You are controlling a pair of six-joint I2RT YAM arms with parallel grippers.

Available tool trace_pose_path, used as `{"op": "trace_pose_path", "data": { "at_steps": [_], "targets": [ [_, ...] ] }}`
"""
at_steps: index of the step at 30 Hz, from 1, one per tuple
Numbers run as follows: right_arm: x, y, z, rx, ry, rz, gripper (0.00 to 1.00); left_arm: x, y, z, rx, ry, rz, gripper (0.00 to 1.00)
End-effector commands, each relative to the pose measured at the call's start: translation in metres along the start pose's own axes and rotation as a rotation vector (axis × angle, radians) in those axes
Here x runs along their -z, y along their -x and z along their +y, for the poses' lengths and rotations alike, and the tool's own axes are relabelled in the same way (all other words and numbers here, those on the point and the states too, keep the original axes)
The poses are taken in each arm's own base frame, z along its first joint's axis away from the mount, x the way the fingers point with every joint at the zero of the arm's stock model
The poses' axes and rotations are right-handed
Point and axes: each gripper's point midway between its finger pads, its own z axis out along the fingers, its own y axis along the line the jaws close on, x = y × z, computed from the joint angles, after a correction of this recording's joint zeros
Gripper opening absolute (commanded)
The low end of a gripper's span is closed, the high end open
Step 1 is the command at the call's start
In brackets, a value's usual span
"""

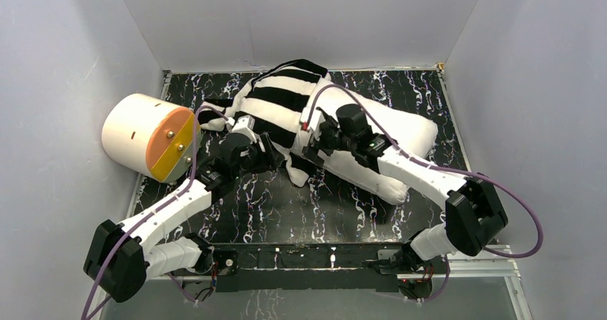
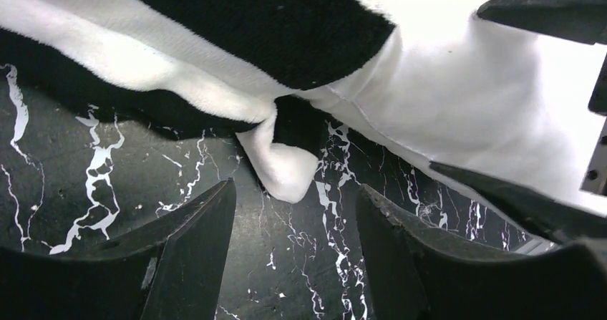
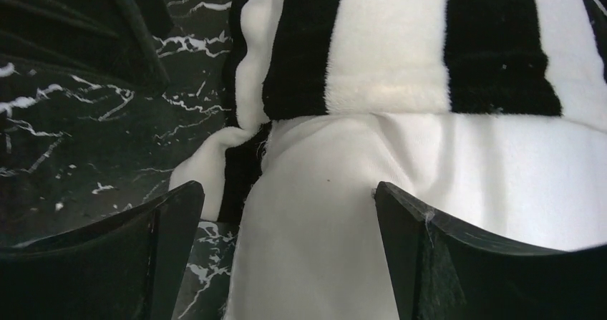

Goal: Put the pillow into the pillowcase
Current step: Stuff the pillow into the pillowcase.

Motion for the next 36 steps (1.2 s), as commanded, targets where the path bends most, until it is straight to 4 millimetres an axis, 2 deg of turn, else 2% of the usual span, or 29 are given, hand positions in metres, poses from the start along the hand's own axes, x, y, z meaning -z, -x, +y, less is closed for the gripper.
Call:
{"op": "trace_pose_path", "data": {
  "at_steps": [1,4,7,8,9,10,12,13,16,18,22,25,29,33,36],
  "targets": [
    [-0.023,-0.005,-0.006,0.275,-0.078,0.025,0.98,0.004,0.000,0.002,0.075,-0.015,-0.010,0.60],
    [-0.043,-0.034,-0.016,0.365,-0.151,0.107,0.96,0.004,-0.004,0.007,0.120,-0.016,-0.012,0.60],
    [-0.057,-0.052,-0.040,0.420,-0.281,0.147,0.87,0.004,-0.004,0.015,0.176,0.003,-0.034,0.60],
    [-0.060,-0.052,-0.049,0.423,-0.326,0.148,0.71,0.005,-0.004,0.017,0.189,0.002,-0.043,0.60],
    [-0.063,-0.049,-0.057,0.420,-0.368,0.139,0.46,0.006,-0.002,0.016,0.196,-0.010,-0.058,0.60],
    [-0.066,-0.045,-0.061,0.414,-0.386,0.124,0.32,0.008,-0.001,0.016,0.211,-0.016,-0.072,0.61],
    [-0.072,-0.031,-0.061,0.380,-0.366,0.088,0.15,0.010,0.003,0.014,0.215,-0.038,-0.097,0.63],
    [-0.074,-0.023,-0.058,0.341,-0.343,0.066,0.02,0.011,0.004,0.015,0.212,-0.037,-0.108,0.64],
    [-0.076,0.006,-0.049,0.228,-0.289,-0.034,0.00,0.010,0.008,0.016,0.173,-0.042,-0.129,0.70],
    [-0.078,0.022,-0.047,0.089,-0.268,-0.078,0.00,0.004,0.014,0.011,0.149,-0.068,-0.148,0.74],
    [-0.075,0.061,-0.041,-0.135,-0.205,-0.228,0.00,-0.020,0.018,0.016,0.095,-0.038,-0.151,0.77],
    [-0.064,0.078,-0.044,-0.255,-0.215,-0.309,0.00,-0.036,0.019,0.024,0.060,0.019,-0.142,0.77],
    [-0.054,0.087,-0.050,-0.369,-0.207,-0.373,0.00,-0.051,0.020,0.038,0.018,0.100,-0.136,0.75],
    [-0.052,0.087,-0.053,-0.434,-0.199,-0.409,0.00,-0.059,0.029,0.034,0.018,0.081,-0.177,0.66],
    [-0.051,0.088,-0.054,-0.486,-0.194,-0.435,0.00,-0.068,0.028,0.040,-0.001,0.116,-0.166,0.65]
  ]
}}
